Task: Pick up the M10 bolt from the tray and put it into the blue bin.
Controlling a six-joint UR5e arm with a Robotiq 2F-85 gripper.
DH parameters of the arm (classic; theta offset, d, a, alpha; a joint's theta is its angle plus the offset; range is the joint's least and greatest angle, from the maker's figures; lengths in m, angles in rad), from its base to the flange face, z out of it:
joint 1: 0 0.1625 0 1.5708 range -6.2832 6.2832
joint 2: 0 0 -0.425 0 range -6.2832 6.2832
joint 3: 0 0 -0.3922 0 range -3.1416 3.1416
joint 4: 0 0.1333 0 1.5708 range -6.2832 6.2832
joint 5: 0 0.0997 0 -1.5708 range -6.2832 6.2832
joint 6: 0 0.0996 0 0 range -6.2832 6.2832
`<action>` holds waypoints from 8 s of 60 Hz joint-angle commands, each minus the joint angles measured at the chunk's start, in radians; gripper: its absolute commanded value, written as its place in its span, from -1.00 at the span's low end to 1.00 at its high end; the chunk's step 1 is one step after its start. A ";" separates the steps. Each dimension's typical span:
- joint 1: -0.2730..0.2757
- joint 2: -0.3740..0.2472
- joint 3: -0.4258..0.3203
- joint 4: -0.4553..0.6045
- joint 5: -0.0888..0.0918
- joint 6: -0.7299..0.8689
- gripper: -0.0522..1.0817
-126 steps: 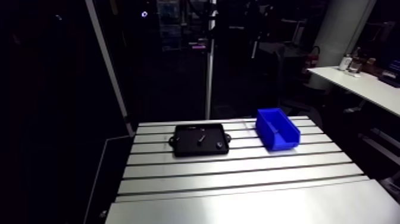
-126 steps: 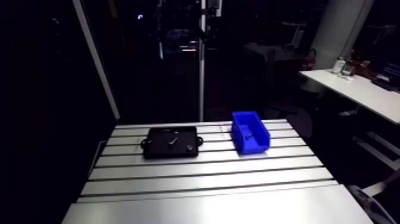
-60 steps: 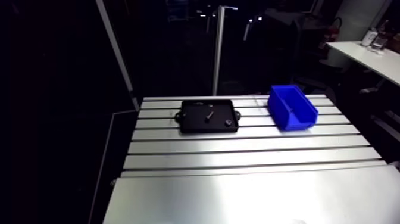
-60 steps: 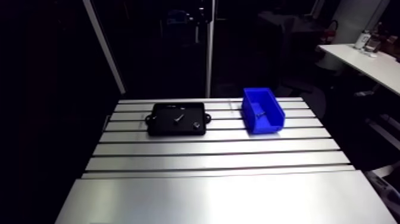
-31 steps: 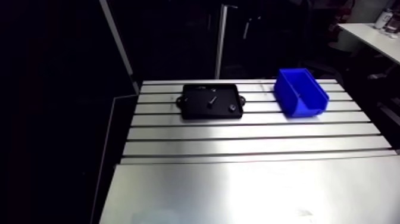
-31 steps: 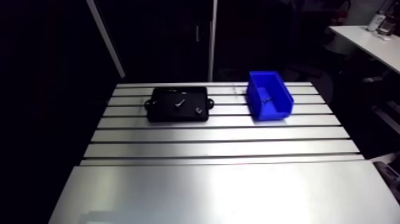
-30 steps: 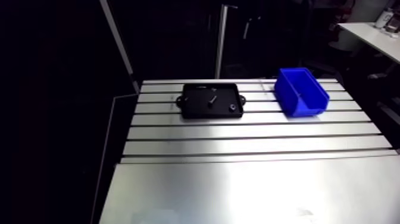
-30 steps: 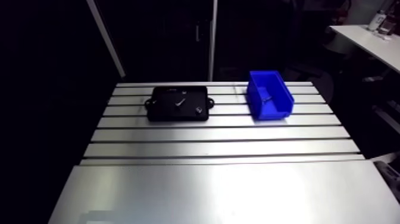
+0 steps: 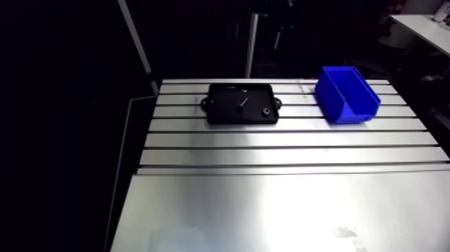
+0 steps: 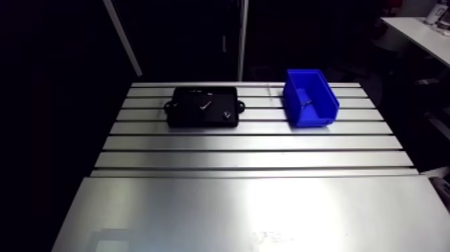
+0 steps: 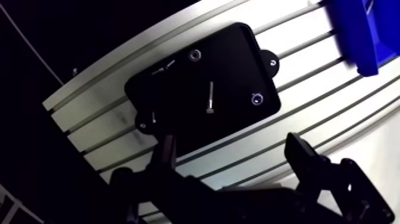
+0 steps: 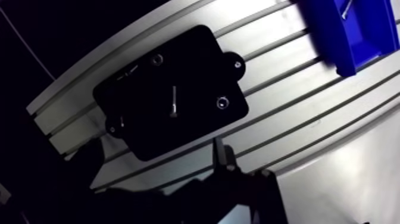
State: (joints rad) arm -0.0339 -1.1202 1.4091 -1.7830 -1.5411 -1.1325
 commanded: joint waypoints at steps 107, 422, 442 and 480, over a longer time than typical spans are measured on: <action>0.023 0.119 0.157 -0.218 -0.020 -0.008 -0.07; -0.240 -0.104 0.030 0.130 -0.196 -2.140 0.98; -0.294 -0.045 0.022 0.074 -0.196 -2.176 0.98; -0.342 0.057 0.012 -0.023 -0.228 -2.174 0.98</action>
State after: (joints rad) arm -0.3648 -1.0864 1.4180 -1.7867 -1.7473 -3.3072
